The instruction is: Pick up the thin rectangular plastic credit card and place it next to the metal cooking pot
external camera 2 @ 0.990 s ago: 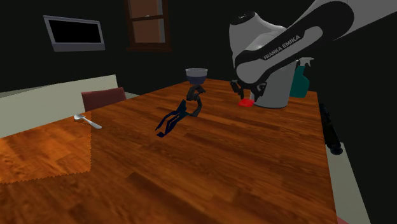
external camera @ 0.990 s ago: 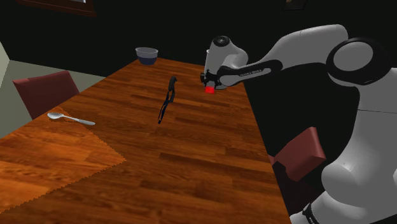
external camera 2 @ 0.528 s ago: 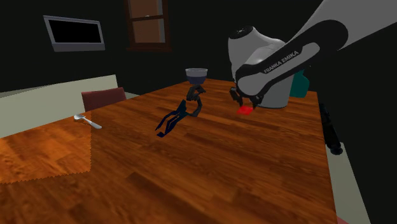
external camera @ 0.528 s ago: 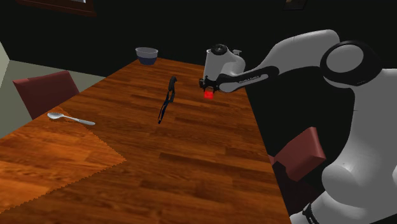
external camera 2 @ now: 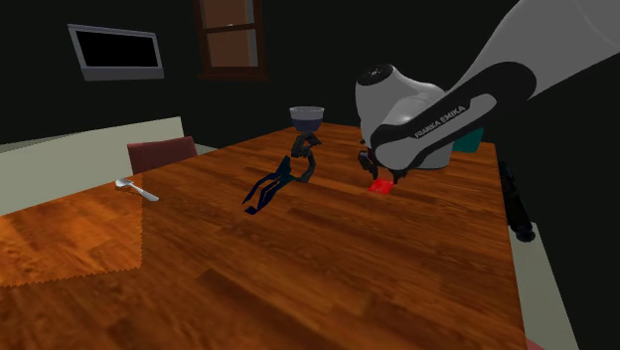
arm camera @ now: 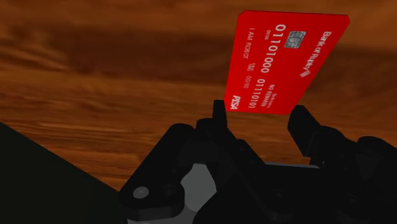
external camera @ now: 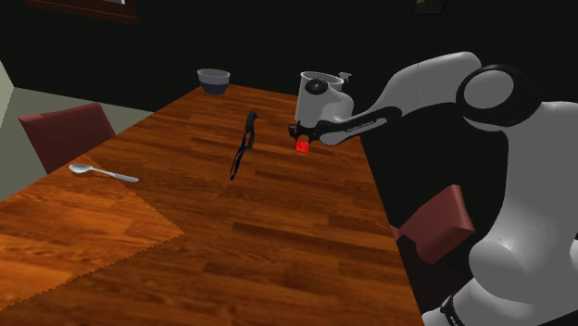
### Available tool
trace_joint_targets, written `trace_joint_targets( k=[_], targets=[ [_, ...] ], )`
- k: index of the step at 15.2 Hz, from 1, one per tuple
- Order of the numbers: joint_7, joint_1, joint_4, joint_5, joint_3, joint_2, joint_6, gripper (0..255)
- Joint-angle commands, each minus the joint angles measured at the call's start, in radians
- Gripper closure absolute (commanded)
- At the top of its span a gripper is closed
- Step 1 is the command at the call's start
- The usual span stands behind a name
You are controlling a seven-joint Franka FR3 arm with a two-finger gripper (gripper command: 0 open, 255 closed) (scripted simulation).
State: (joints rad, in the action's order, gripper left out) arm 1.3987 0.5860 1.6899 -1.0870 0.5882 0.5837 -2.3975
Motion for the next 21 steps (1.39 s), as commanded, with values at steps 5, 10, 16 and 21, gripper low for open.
trace_joint_targets(
  k=[5, 10, 16, 21],
  targets=[
    [0.010, -0.005, 0.001, -0.010, -0.005, 0.007, -0.005, 255],
    [0.010, -0.005, 0.001, -0.010, -0.005, 0.007, -0.005, 0],
    [-0.008, 0.020, 0.061, 0.049, 0.038, -0.085, 0.020, 0],
    [-0.015, 0.026, 0.075, 0.066, 0.049, -0.109, 0.026, 0]
  ],
)
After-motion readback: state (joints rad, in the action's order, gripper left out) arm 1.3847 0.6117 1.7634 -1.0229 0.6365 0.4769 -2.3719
